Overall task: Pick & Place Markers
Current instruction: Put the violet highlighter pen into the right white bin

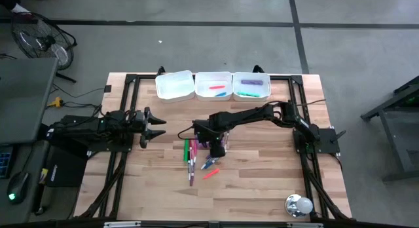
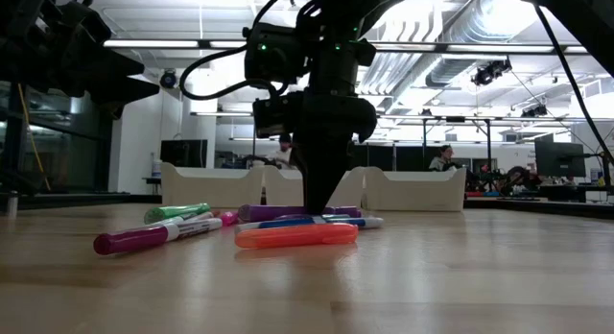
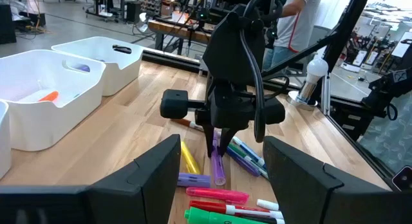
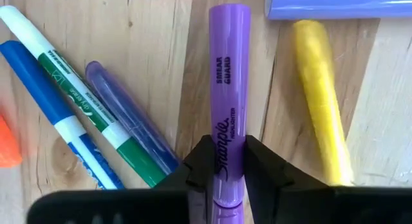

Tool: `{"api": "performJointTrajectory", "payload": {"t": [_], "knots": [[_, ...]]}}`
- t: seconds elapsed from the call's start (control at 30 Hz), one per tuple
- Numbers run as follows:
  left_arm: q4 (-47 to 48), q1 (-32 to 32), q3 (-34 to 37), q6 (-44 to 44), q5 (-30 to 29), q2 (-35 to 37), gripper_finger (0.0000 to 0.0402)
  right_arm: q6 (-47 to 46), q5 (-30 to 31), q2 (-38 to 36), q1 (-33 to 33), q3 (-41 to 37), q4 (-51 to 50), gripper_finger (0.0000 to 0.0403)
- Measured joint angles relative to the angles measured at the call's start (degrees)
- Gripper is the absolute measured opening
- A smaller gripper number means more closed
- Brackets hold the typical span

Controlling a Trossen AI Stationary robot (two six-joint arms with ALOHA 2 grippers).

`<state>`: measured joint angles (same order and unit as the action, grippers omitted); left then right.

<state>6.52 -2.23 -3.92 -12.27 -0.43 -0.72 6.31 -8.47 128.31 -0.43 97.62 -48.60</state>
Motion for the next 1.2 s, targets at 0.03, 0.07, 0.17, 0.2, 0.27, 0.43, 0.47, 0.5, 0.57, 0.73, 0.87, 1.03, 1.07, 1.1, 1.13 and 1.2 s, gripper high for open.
{"api": "performJointTrajectory", "payload": {"t": [0.03, 0.07, 0.17, 0.2, 0.27, 0.43, 0.47, 0.5, 0.57, 0.73, 0.87, 1.03, 1.07, 1.1, 1.13, 1.2], "knots": [[0.0, 0.0, 0.0, -0.02, 0.0, 0.01, 0.022, 0.0, 0.0, 0.0, 0.0, 0.0, 0.0, 0.0049], [0.01, 0.01, 0.0, -0.02, 0.0, -0.01, 0.022, -0.01, 0.01, 0.0, 0.0, 0.0, 0.01, 0.0049], [0.0, -0.01, 0.0, 0.0, 0.0, 0.01, 0.022, -0.17, 0.4, 0.0, 0.02, 0.0, 0.04, 0.0049], [0.0, -0.01, 0.0, -0.02, 0.0, -0.01, 0.022, -0.22, 0.5, 0.0, 0.02, 0.04, 0.03, 0.0049], [0.0, 0.01, 0.0, -0.01, 0.0, 0.01, 0.022, -0.3, 0.54, -0.17, 0.02, 0.13, -0.04, 0.0049], [0.0, 0.01, 0.0, 0.0, 0.0, 0.01, 0.022, -1.23, 0.71, -2.25, 0.09, 0.0, -0.58, 0.0049], [0.0, -0.01, 0.0, -0.02, 0.0, 0.01, 0.022, -1.63, 1.16, -3.02, 0.09, 0.04, -0.56, 0.0049], [0.01, 0.01, 0.0, -0.02, 0.0, -0.01, 0.022, -1.79, 1.64, -3.8, 0.11, 0.04, -0.87, 0.0049], [0.0, 0.01, 0.0, -0.01, 0.0, -0.01, 0.022, -1.81, 3.22, -5.21, 0.09, 0.04, -1.92, 0.0049], [0.0, -0.01, 0.0, 0.0, 0.0, 0.01, 0.022, -2.21, 6.92, -9.3, -0.36, 0.12, -6.53, 0.0049], [0.02, -0.01, 0.0, 0.0, 0.0, -0.01, 0.022, -2.39, 9.91, -11.84, -1.47, 0.0, -12.73, 0.0049], [0.01, 0.0, 0.01, 0.0, 0.0, 0.0, 0.022, -2.42, 13.37, -14.09, -4.88, -0.04, -19.47, 0.0049], [0.0, 0.0, 0.01, -0.01, 0.0, 0.0, 0.022, -2.76, 13.79, -14.32, -5.79, -0.04, -20.22, 0.0049], [0.01, 0.0, 0.0, -0.01, 0.0, 0.0, 0.022, -3.4, 14.16, -14.42, -6.79, -0.04, -20.66, 0.0049], [0.02, 0.0, 0.0, -0.02, 0.0, -0.01, 0.022, -4.32, 14.49, -14.43, -7.83, -0.04, -21.11, 0.0049], [0.01, 0.0, 0.0, -0.01, 0.0, 0.0, 0.022, -6.2, 14.6, -14.43, -10.1, -0.04, -22.55, 0.0049]]}}
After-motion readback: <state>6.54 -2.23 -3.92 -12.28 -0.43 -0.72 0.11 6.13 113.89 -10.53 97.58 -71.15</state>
